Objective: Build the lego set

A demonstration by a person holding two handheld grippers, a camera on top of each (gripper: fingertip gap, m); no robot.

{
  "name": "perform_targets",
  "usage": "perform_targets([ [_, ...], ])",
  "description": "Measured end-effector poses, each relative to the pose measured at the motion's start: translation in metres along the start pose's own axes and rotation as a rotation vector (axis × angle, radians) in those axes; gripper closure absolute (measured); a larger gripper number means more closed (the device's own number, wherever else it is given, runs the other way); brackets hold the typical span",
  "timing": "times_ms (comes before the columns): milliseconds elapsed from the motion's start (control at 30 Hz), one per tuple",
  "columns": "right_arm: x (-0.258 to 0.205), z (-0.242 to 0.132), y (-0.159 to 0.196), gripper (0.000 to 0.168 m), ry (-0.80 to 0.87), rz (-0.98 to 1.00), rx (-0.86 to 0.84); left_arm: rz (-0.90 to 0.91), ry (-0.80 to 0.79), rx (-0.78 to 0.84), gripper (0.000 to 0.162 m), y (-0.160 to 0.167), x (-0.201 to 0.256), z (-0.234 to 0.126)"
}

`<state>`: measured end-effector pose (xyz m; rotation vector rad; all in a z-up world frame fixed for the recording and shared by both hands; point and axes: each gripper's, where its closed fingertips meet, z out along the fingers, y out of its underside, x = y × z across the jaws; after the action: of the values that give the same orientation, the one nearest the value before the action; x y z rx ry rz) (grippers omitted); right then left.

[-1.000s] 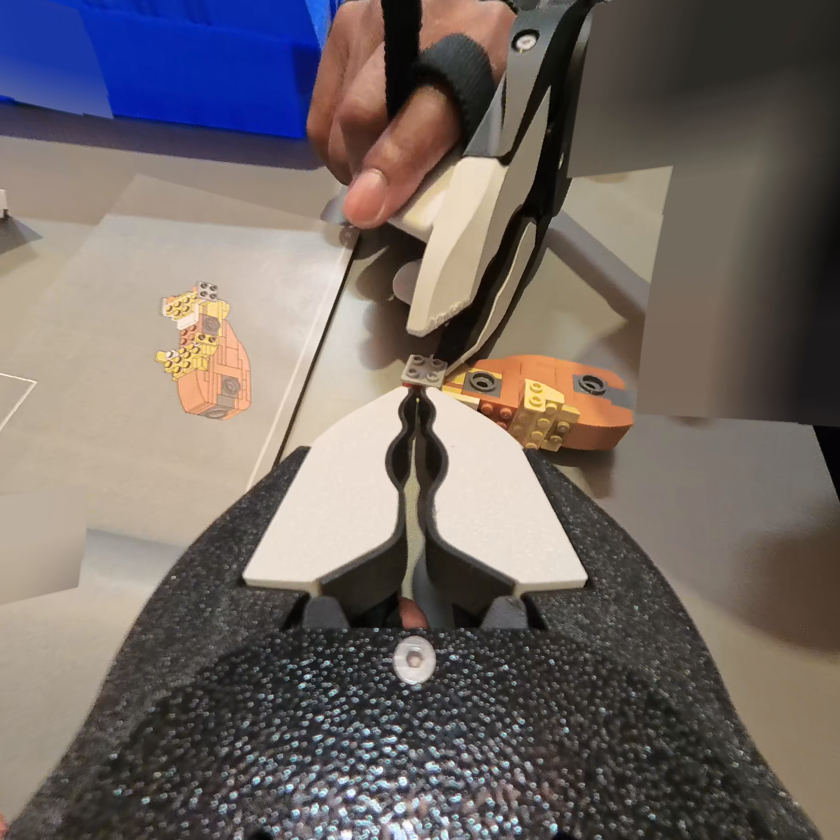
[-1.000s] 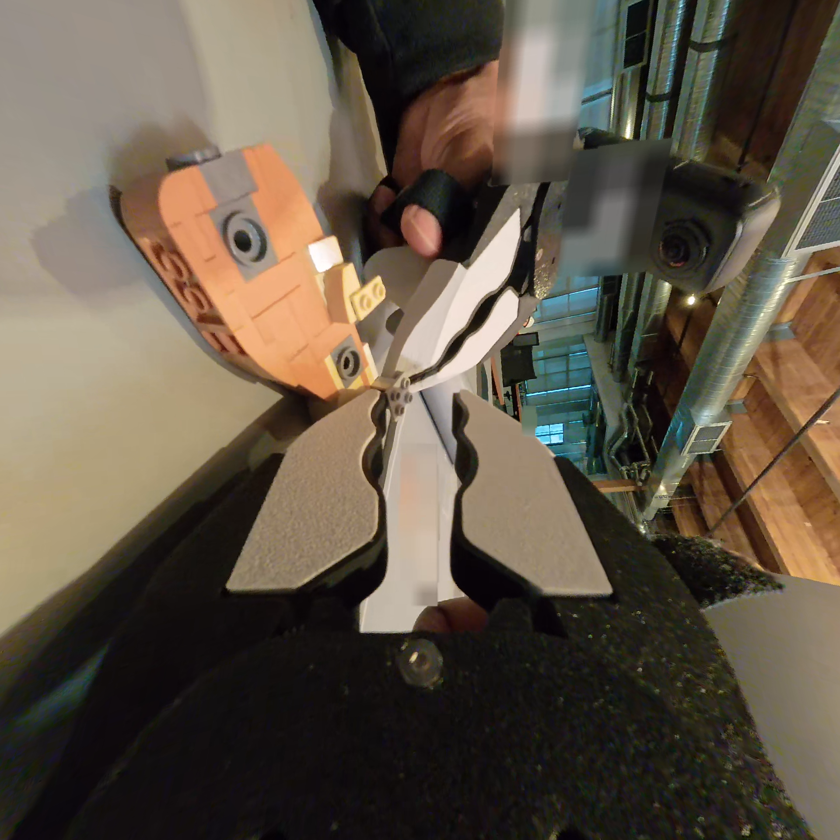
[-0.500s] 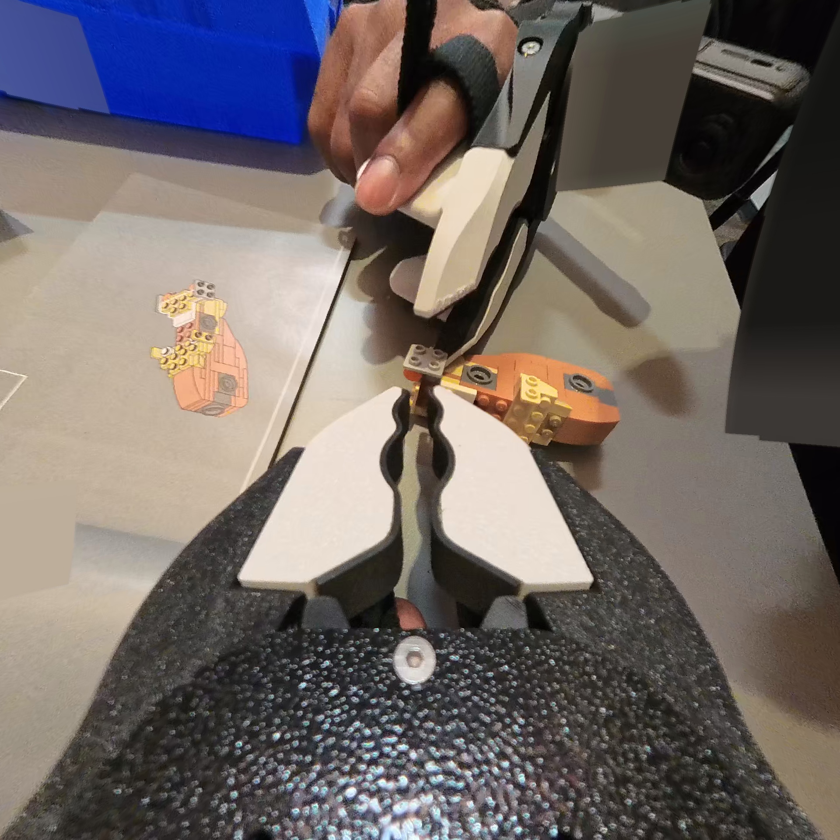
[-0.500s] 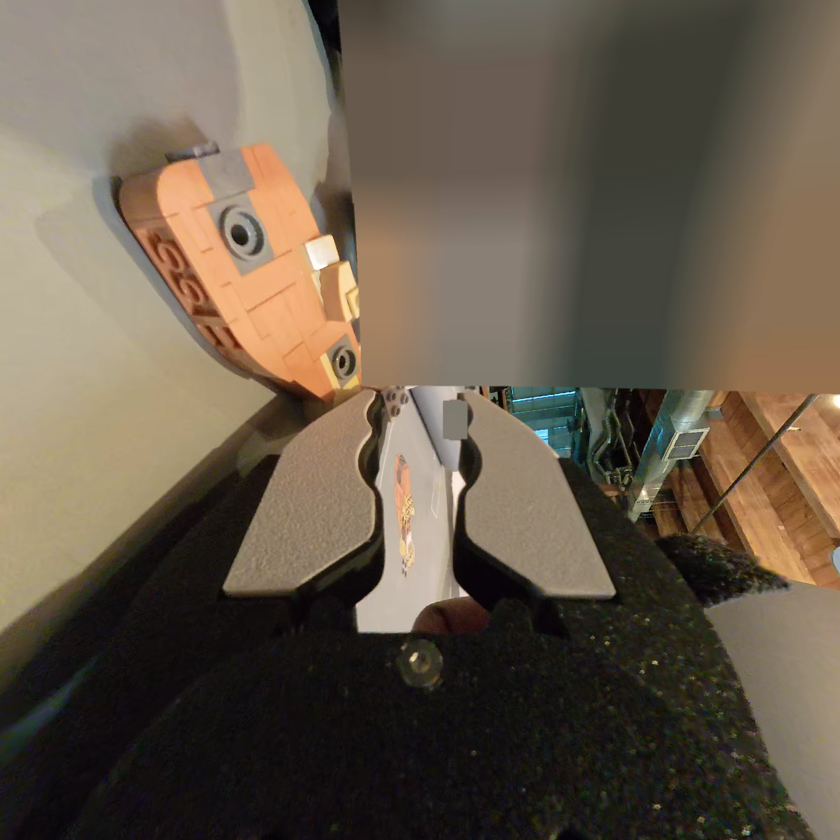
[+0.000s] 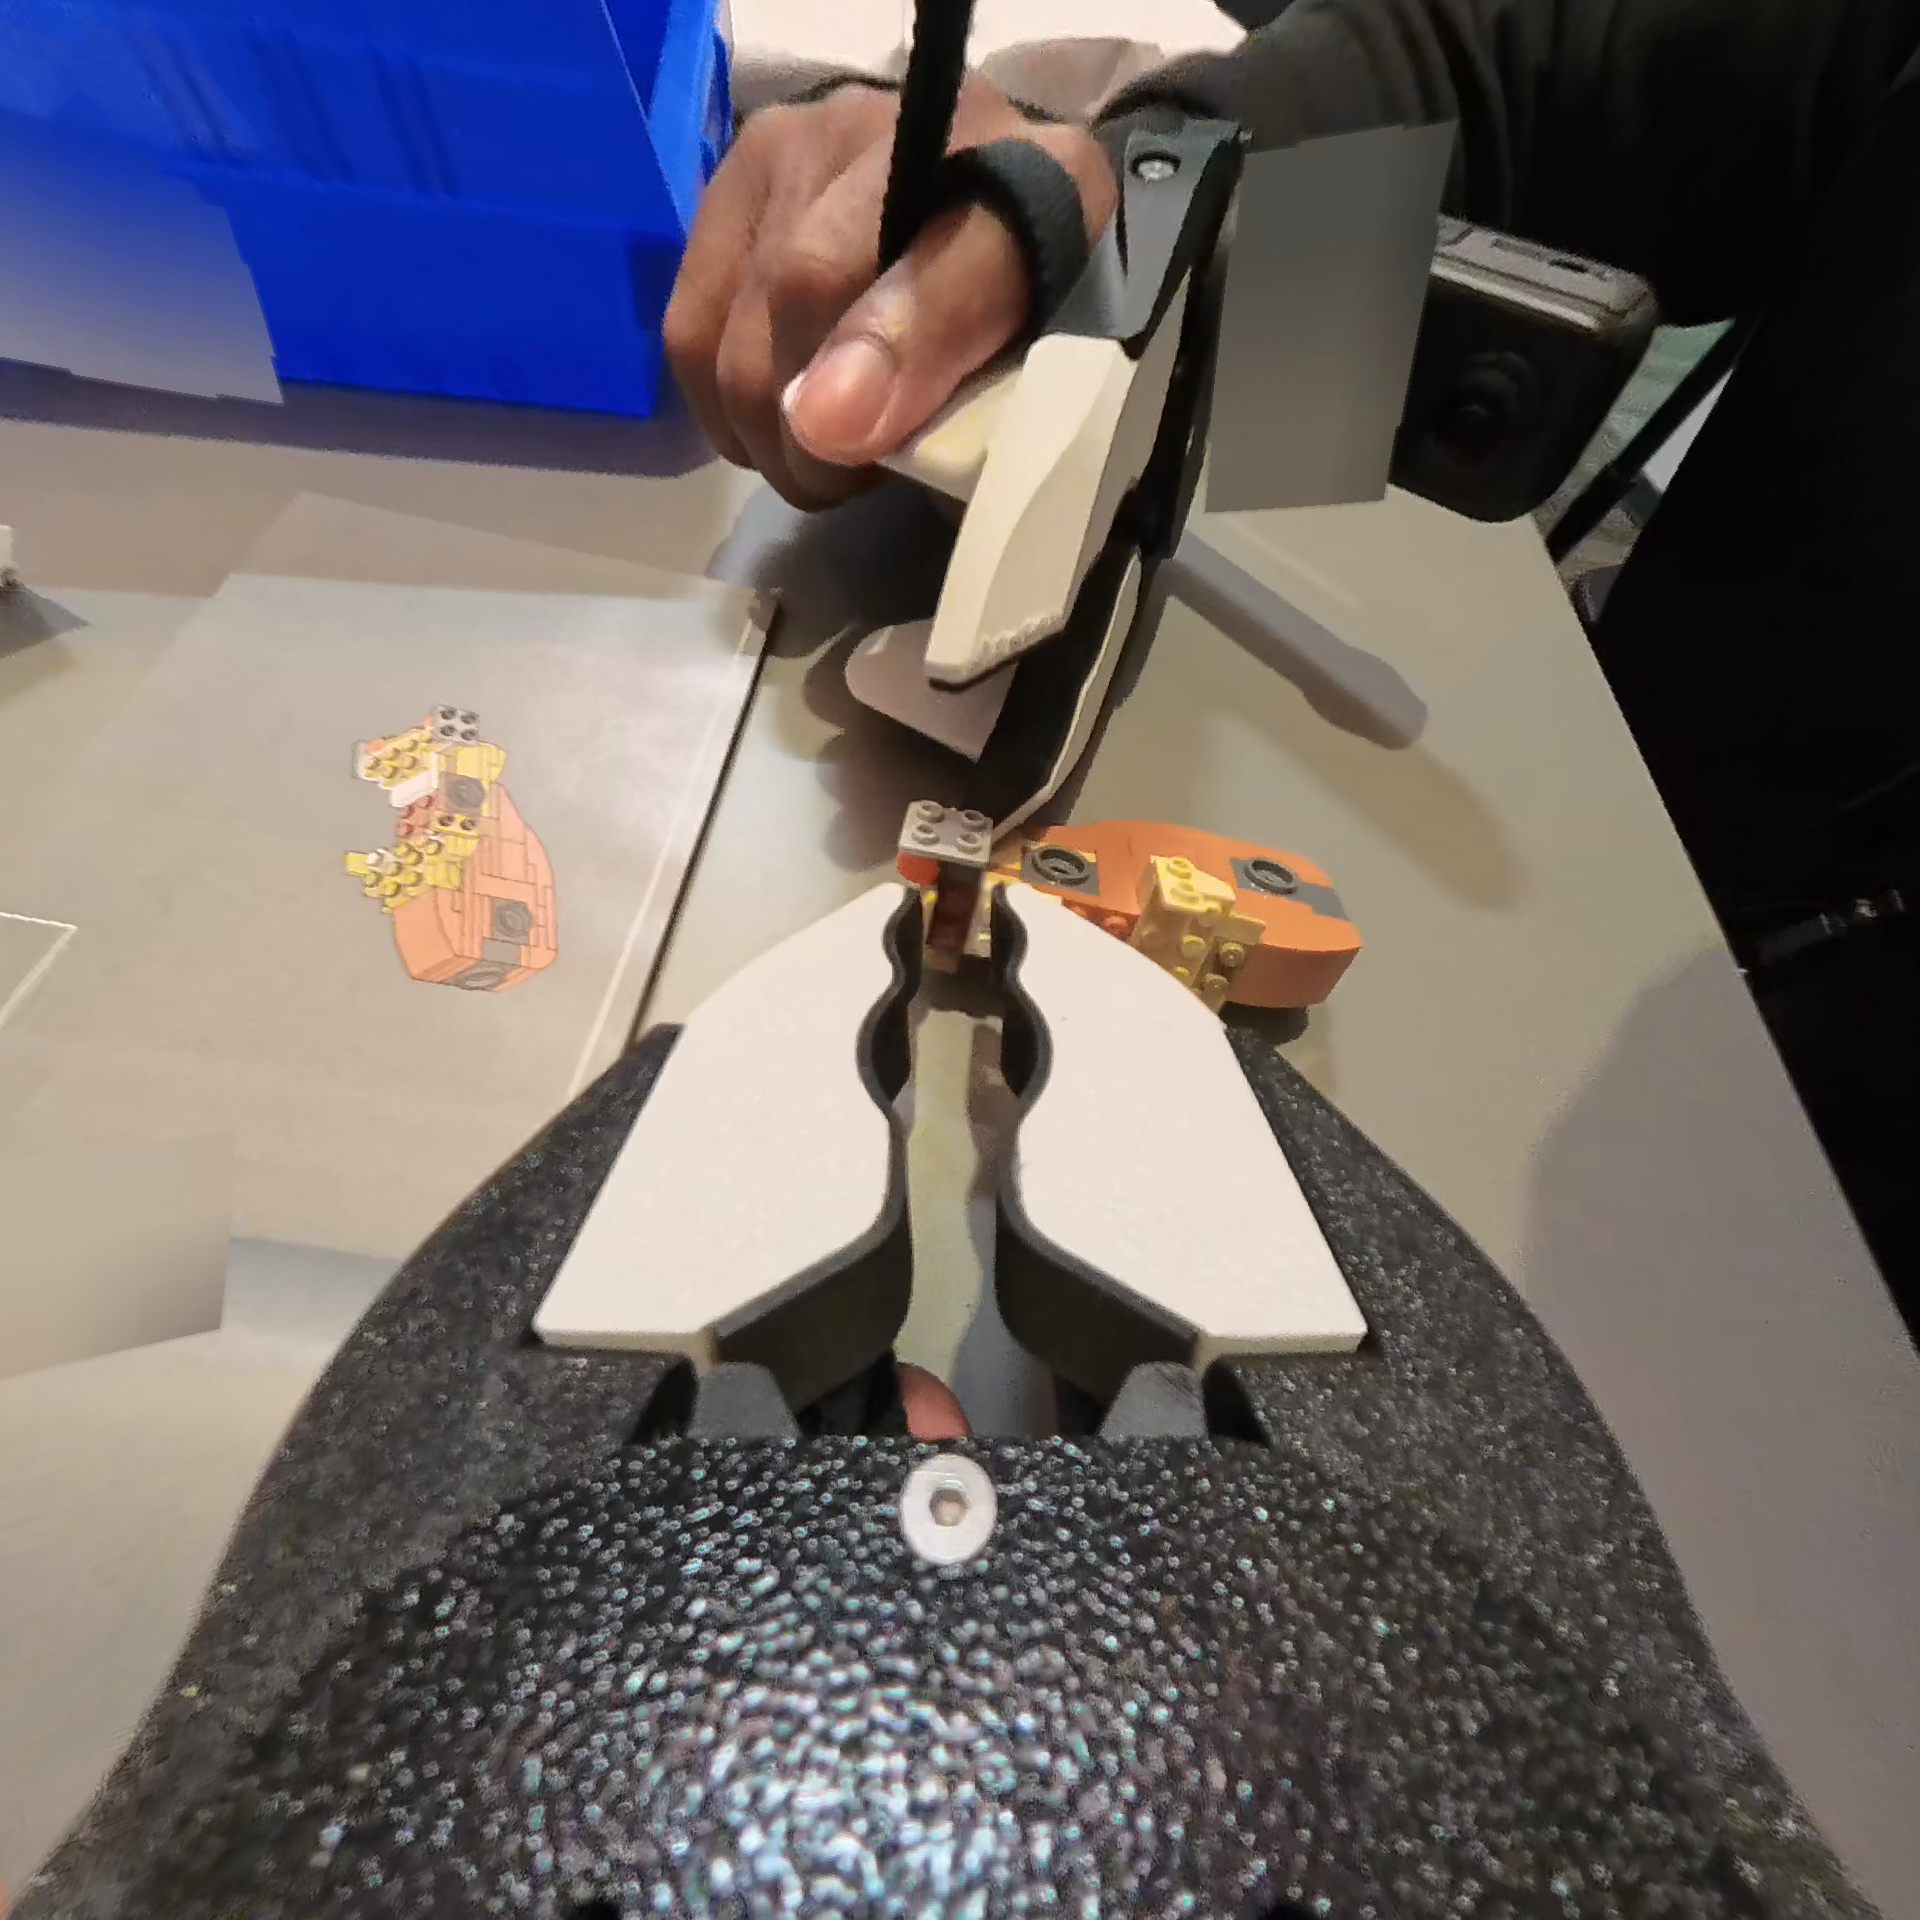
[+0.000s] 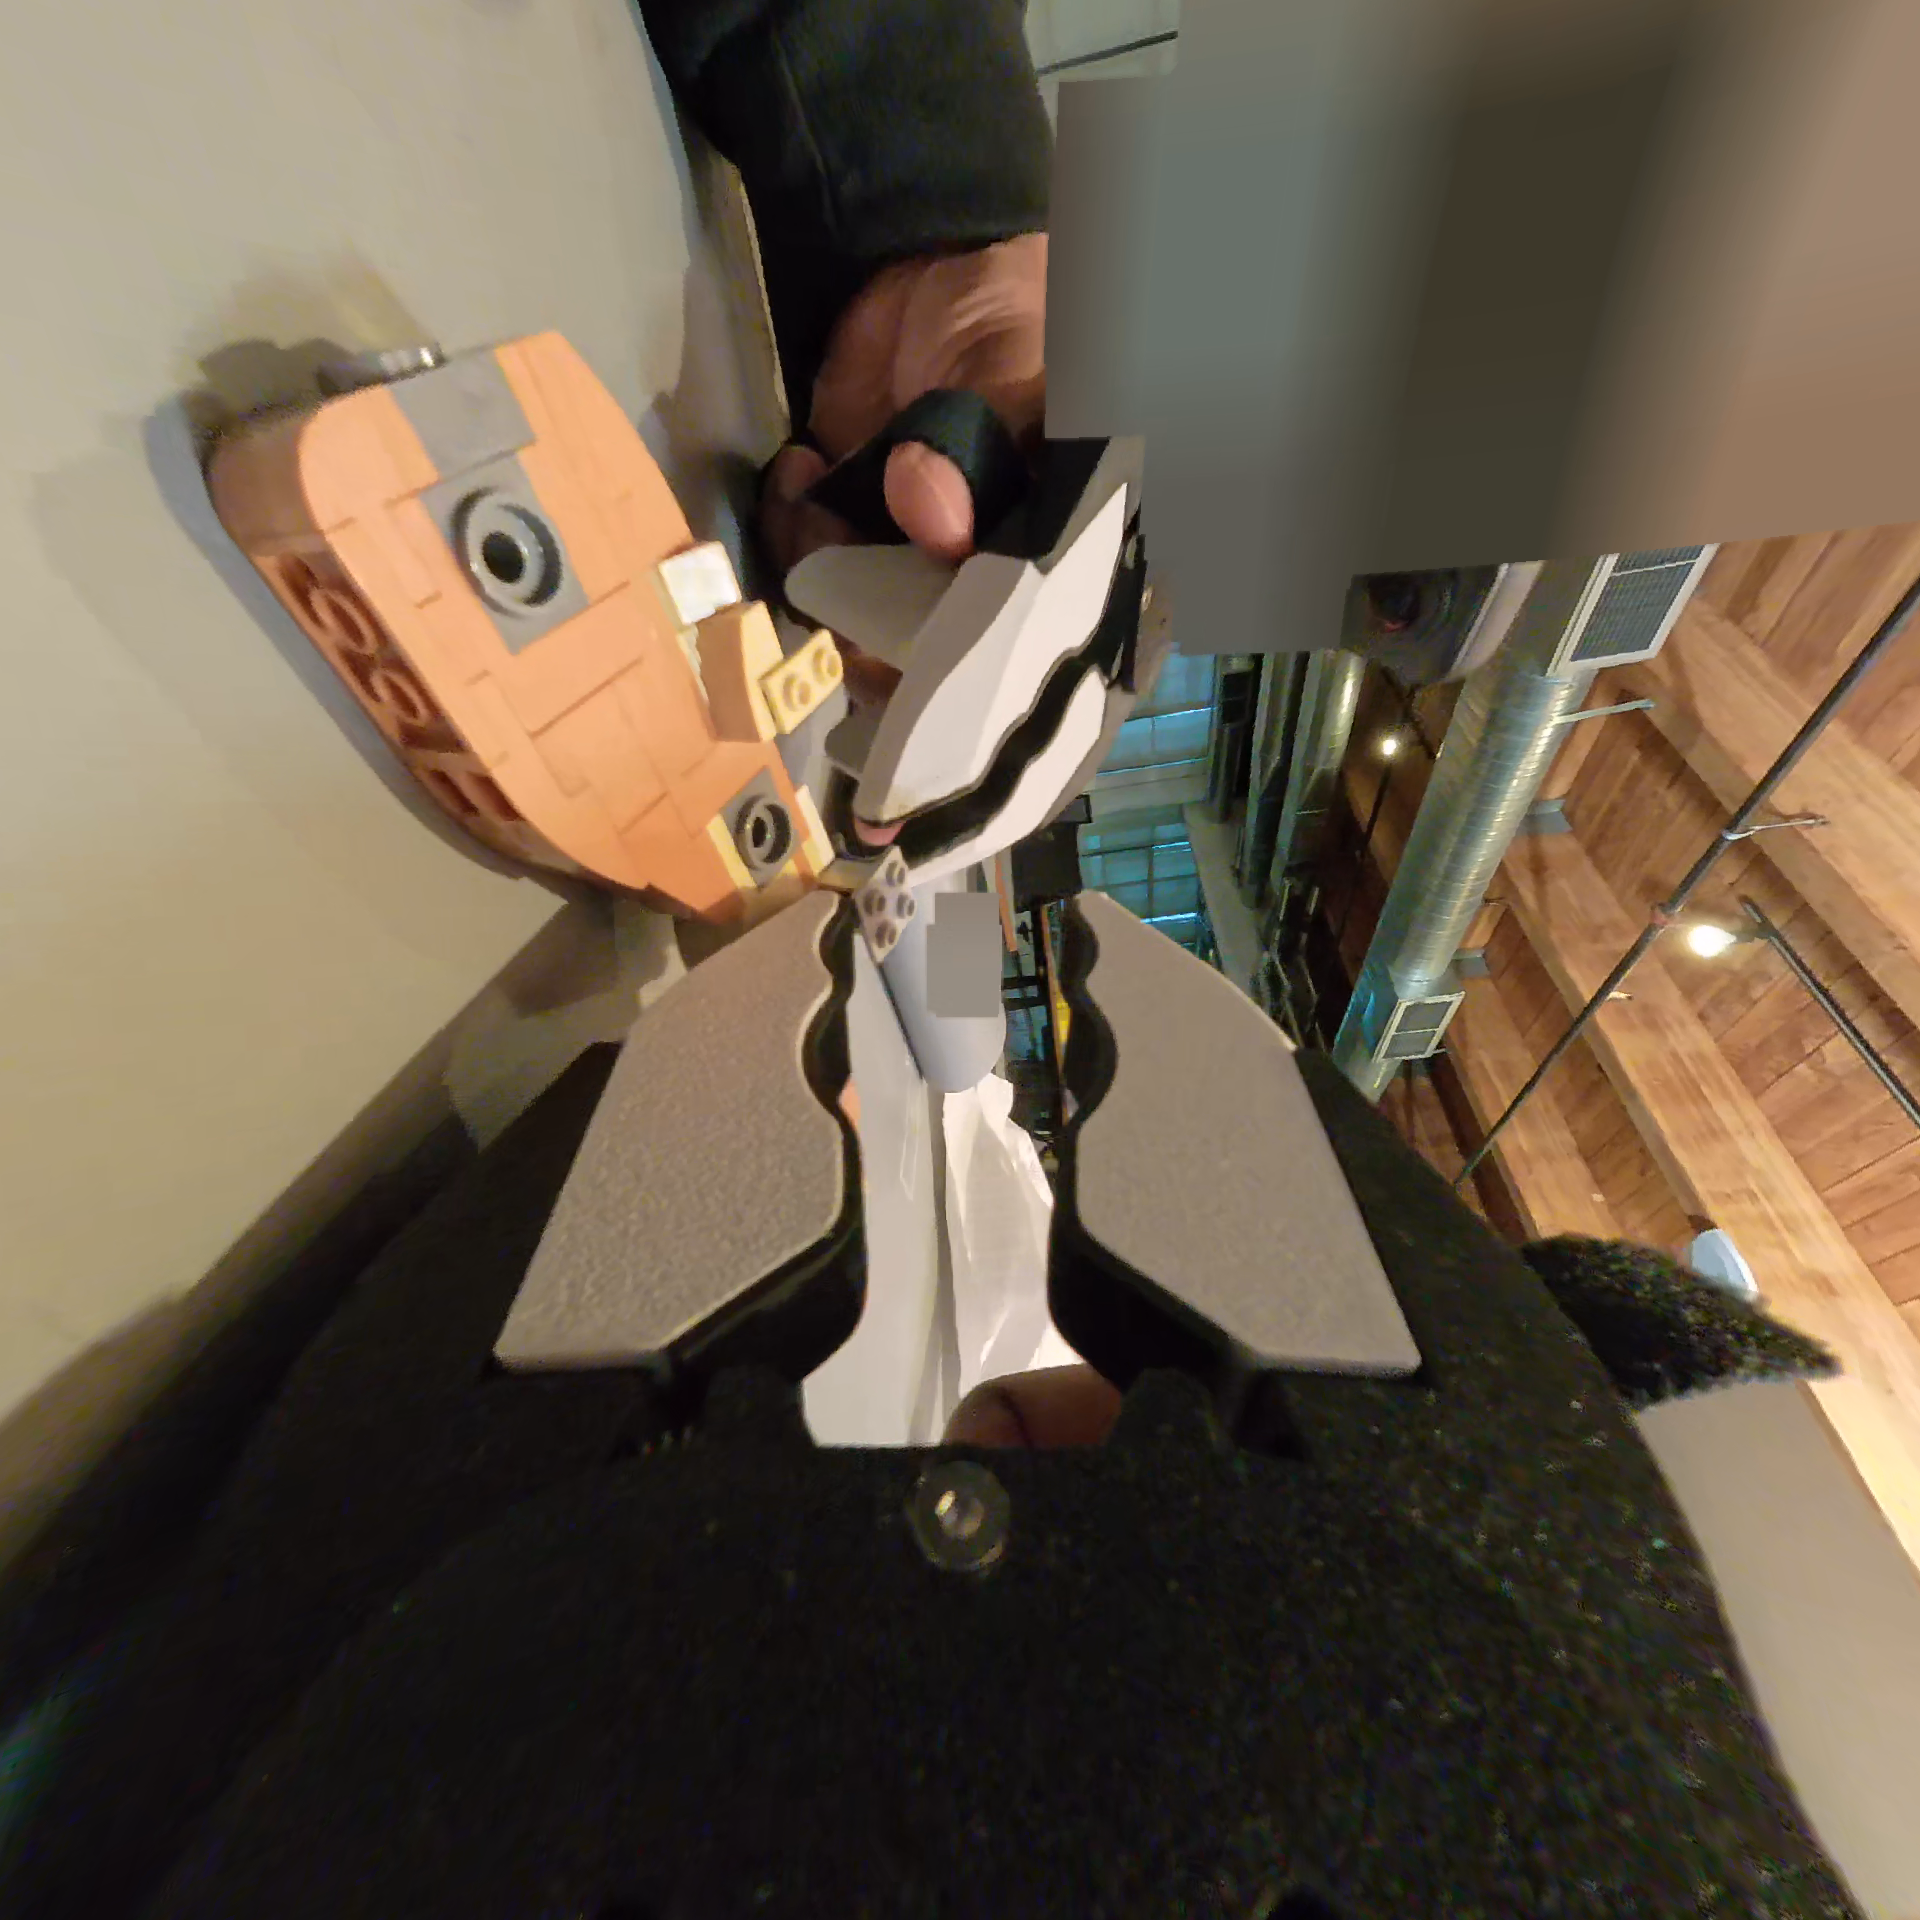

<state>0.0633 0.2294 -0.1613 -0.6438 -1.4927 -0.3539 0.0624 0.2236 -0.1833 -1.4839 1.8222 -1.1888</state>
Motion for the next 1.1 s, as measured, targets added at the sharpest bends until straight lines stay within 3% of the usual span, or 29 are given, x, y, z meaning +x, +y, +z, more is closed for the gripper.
perform_targets([
  [733, 0.012, -0.001, -0.003, 0.132, 0.09, -0.036, 0.002, -0.01, -0.056, 0.071, 0.145, -0.01, -0.008, -0.004],
  [1100, 0.014, -0.002, -0.002, 0.133, 0.112, -0.054, -0.009, -0.143, -0.013, 0.099, 0.146, -0.012, -0.008, -0.005],
])
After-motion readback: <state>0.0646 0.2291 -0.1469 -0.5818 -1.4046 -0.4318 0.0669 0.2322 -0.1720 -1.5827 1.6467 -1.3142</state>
